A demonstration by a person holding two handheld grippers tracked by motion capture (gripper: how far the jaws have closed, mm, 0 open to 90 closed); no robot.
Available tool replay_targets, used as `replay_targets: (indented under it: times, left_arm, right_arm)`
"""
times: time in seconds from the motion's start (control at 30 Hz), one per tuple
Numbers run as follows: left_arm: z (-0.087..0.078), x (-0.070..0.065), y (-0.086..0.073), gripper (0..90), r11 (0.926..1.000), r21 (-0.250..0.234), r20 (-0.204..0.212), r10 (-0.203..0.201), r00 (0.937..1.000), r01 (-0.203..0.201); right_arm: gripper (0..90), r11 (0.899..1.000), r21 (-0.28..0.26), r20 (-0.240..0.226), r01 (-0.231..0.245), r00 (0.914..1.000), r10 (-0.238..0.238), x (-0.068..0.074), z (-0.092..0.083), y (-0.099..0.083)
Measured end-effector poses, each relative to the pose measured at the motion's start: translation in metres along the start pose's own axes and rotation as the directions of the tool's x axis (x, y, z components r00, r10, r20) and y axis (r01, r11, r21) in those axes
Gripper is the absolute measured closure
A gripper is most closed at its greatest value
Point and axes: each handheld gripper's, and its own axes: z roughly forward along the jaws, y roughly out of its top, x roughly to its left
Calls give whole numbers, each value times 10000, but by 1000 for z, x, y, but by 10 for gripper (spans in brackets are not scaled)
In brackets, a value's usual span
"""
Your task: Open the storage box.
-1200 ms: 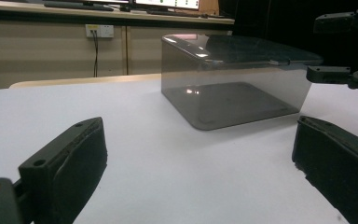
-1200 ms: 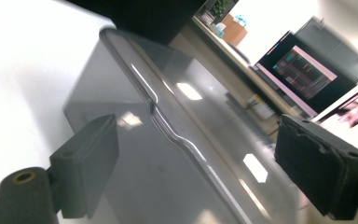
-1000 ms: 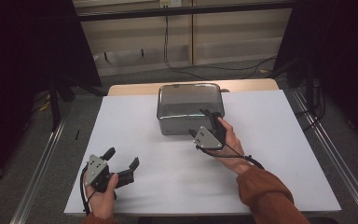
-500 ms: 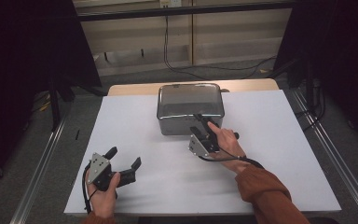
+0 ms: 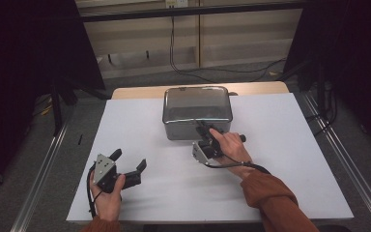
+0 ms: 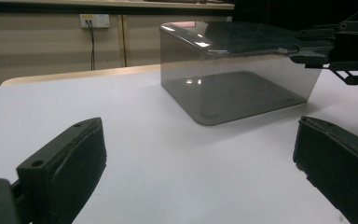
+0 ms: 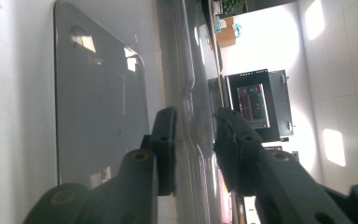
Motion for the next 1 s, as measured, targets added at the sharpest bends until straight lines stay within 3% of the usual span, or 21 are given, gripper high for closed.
replay_targets:
  times: [0.3, 0.4, 0.63, 0.7, 0.83, 1.0]
  left_arm:
    - [4, 0, 5, 34, 9999, 35, 362, 94, 9993, -95]
    - [7, 0, 6, 39, 10000, 89, 706, -30, 9975, 24]
    - [13, 1, 10, 42, 10000, 23, 748, 4, 9972, -5]
    - [17, 3, 12, 54, 9999, 71, 1004, 140, 9949, -148]
    - [20, 4, 15, 55, 10000, 62, 1301, 26, 9915, -34]
    - [27, 3, 20, 33, 9997, -252, 1534, 115, 9881, -77]
  right_arm:
    - [759, 10000, 28, -35, 94, 9999, -94, 1, 2, -1]
    - [773, 10000, -70, -74, 57, 10000, -58, -1, 2, -2]
    - [778, 9998, -121, -100, 147, 9998, -149, -2, 2, -2]
    - [779, 9998, -112, -117, 142, 9998, -143, -2, 2, -2]
    - [780, 9999, -126, -116, 70, 9999, -71, -3, 2, -2]
    - [789, 9998, -217, -159, 25, 9999, -29, -3, 1, -1]
